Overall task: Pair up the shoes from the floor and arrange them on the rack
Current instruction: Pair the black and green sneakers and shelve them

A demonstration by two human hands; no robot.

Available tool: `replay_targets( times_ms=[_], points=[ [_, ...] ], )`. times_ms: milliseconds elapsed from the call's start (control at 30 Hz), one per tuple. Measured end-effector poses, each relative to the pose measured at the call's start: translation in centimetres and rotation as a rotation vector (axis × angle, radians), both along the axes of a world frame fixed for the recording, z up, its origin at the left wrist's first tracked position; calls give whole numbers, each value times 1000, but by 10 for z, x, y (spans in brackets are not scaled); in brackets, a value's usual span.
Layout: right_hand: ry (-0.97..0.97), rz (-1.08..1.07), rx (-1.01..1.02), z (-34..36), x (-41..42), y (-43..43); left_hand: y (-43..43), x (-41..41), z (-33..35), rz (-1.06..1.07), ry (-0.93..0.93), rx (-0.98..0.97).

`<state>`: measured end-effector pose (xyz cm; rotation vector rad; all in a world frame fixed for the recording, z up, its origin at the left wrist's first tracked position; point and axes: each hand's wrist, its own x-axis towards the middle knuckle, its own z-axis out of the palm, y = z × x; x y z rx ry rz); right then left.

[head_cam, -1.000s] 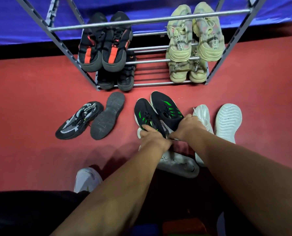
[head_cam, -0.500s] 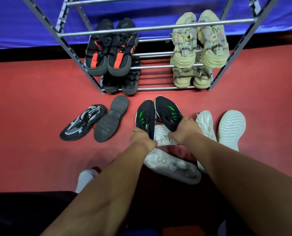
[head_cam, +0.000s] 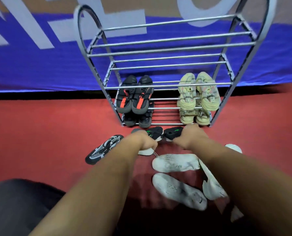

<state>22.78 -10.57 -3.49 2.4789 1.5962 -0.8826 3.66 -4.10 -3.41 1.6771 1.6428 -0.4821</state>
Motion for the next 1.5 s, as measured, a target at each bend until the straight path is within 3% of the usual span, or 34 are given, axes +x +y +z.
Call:
replay_targets(
  times_ms=[200, 433, 600, 800, 1133, 1333, 1500],
  points=[
    [-59, 117, 124, 121, -9, 20, 28, -38, 123, -103, 32, 118],
    [5, -10, 421, 183, -13, 18, 52, -87, 198, 93, -136, 343],
    [229, -194, 576, 151, -20, 39, 56, -86, 177, 242, -277, 466],
    [408, -242, 719, 121, -48, 80, 91, -70, 144, 466, -465, 484],
    [397, -273, 806, 85, -57, 160, 152, -60, 107, 461, -384, 677],
    [367, -394, 767, 77, -67, 193, 173, -50, 89, 394, -347, 703],
    [309, -371, 731, 59, -76, 205, 185, -46, 82, 408, -348, 736]
  ],
)
